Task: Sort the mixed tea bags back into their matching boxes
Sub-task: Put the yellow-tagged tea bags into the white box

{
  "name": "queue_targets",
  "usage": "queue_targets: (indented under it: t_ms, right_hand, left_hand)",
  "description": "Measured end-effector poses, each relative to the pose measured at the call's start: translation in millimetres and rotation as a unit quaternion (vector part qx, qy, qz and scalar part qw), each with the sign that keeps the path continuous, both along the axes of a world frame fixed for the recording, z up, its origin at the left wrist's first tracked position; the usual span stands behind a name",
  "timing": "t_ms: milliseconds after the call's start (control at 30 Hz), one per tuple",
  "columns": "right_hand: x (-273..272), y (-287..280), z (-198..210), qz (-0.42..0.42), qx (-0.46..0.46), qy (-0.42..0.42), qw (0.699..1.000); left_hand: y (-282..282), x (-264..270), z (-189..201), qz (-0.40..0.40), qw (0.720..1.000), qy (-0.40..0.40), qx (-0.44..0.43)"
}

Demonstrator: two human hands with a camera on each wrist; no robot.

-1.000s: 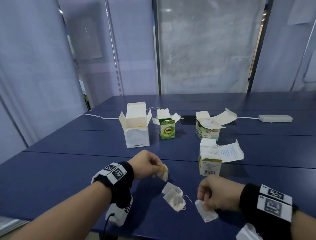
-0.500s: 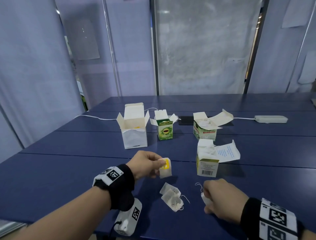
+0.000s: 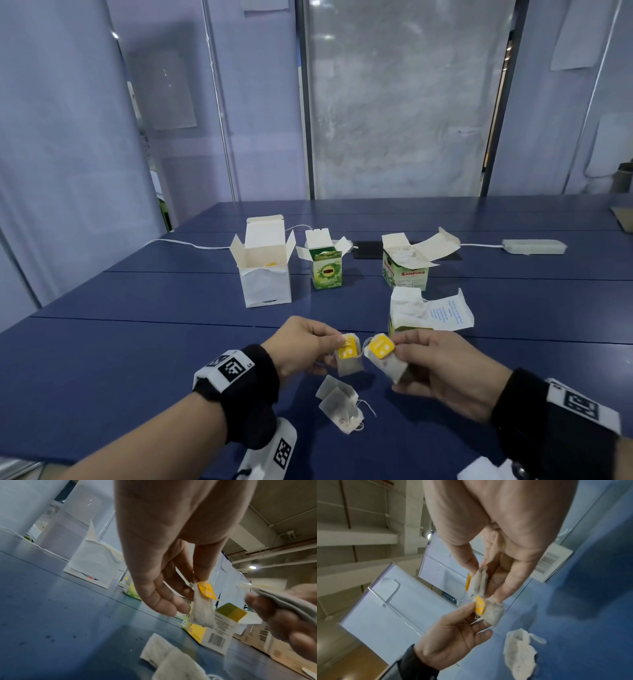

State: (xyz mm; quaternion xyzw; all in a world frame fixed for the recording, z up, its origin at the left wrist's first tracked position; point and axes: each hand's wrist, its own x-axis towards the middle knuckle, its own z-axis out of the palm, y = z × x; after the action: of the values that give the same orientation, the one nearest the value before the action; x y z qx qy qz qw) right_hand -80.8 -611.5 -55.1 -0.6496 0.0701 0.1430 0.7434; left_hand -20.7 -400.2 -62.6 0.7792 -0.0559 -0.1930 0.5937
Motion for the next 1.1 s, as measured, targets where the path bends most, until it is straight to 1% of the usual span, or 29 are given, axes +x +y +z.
queue_targets:
  t_ms: [67,133,267,400,533,600,667,733,800,833,900,933,1033,1100]
  right_hand:
    - [4.6,6.0,0.6,-0.016,0.03,0.017,0.999]
    - [8.6,12.4,1.6,-0.028,0.024,0.019,0.999]
    - [15.4,24.2,0.9,-0.058,-0.031,0.002,0.998]
    - [20.3,33.4,-1.9,-0.084,-0.057,-0.002,0.995]
    - [25.8,40.6,-6.1,-0.107,-0.126,-0.008,0.986]
    - [28.2,43.9,-6.1,-0.117,-0.124,-0.015,0.985]
    - [30.0,48.1,-5.8,-0.118,-0.117,-0.018,0.986]
    - [31.0,52.4,-4.6,-0.11,-0.113,-0.016,0.987]
    - [31.7,55.2,-3.5,-0.081,-0.129,-0.014,0.988]
    - [31.9,55.0,-3.2,-0.057,-0.153,-0.016,0.986]
    - [33.1,52.3,-3.2,-0.001,-0.245,-0.034,0.969]
    - [34.4,50.1,-3.2,0.025,-0.304,-0.049,0.951]
    - [40.4,45.0,-2.9,0.109,-0.459,-0.09,0.877]
    - [42.8,47.0,-4.3,0.168,-0.524,-0.089,0.83]
  left_hand:
    - [-5.2,-1.7,0.5,-0.001,1.0,0.001,-0.001]
    - [-7.9,-3.3,1.7,0.001,1.0,0.005,-0.01]
    - [-8.3,-5.6,4.7,0.019,0.998,0.029,-0.05]
    - [-5.7,-7.1,7.6,0.027,0.992,0.06,-0.105]
    - [-0.7,-6.0,7.3,0.023,0.984,0.091,-0.15]
    - [2.2,-5.6,5.4,0.018,0.982,0.095,-0.163]
    - [4.9,-5.2,2.8,0.014,0.983,0.086,-0.161]
    - [7.7,-3.7,1.1,0.023,0.987,0.071,-0.14]
    - [11.3,-1.2,0.6,0.042,0.991,0.062,-0.114]
    - [13.8,0.3,1.0,0.051,0.992,0.058,-0.099]
    - [22.0,3.4,2.7,0.067,0.995,0.041,-0.059]
    - [27.3,5.1,4.1,0.073,0.996,0.029,-0.033]
    - [44.9,10.1,9.4,0.074,0.996,0.001,0.043]
    - [56.1,12.0,11.2,0.078,0.994,-0.018,0.077]
